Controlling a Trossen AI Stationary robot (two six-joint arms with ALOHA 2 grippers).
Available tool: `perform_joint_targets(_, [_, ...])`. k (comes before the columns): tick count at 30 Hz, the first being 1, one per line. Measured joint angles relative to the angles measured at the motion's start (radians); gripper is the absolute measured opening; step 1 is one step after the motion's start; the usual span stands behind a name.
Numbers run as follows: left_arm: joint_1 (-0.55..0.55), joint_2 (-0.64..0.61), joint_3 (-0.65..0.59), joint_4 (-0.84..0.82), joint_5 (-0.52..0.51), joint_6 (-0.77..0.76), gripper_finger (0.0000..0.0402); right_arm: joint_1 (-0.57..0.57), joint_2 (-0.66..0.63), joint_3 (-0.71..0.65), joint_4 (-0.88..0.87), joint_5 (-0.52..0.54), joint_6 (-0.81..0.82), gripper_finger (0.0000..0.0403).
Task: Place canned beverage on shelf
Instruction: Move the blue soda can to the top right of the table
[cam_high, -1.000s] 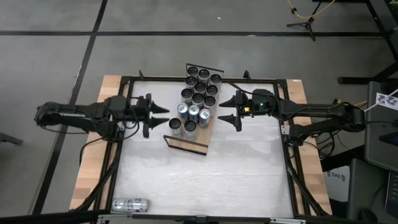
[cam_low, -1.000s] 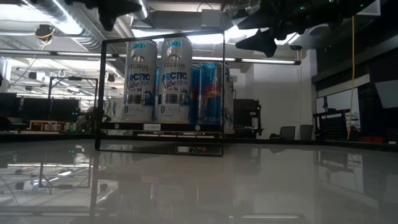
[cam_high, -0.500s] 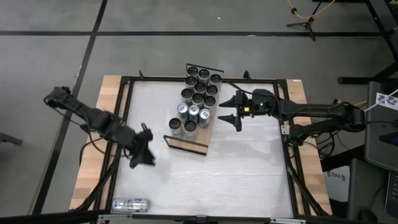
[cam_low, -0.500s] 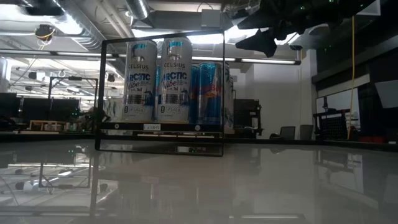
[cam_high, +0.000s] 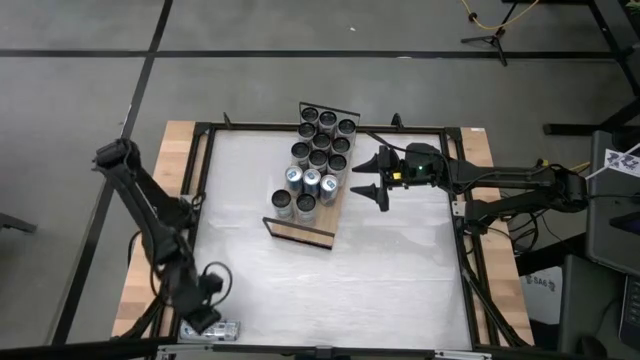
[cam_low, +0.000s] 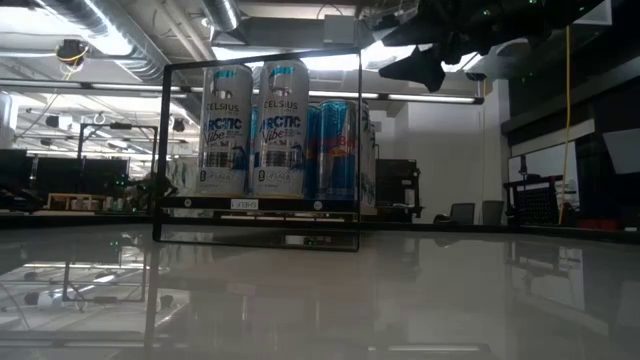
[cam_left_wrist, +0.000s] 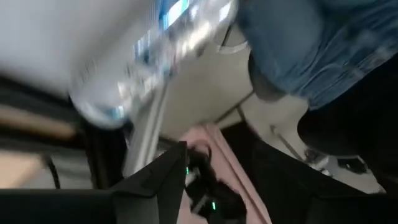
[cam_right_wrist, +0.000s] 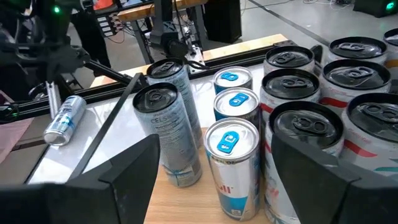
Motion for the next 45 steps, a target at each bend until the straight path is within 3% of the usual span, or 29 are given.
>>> perform_joint_targets(5, [-0.096,0.093,0.0,0.116,-0.024,-0.159,0.0179,0.0,0.0,0.0,0.0,-0.011,0.0,0.0303])
perform_joint_targets(11, [-0.123,0.195,0.0,0.179,-0.007,-0.201,0.0179,0.0,0.0,0.0,0.0,-0.011,0.001,0.0303])
perform_joint_targets(33, [-0.1,0.321,-0.001,0.182,-0.01,-0.193,0.0179,0.0,0.0,0.0,-0.001,-0.011,0.001,0.0303])
perform_joint_targets(45, [-0.017,0.321,-0.001,0.141,-0.107,-0.037,0.0179,0.0,0.0,0.0,-0.001,-0.011,0.001,0.0303])
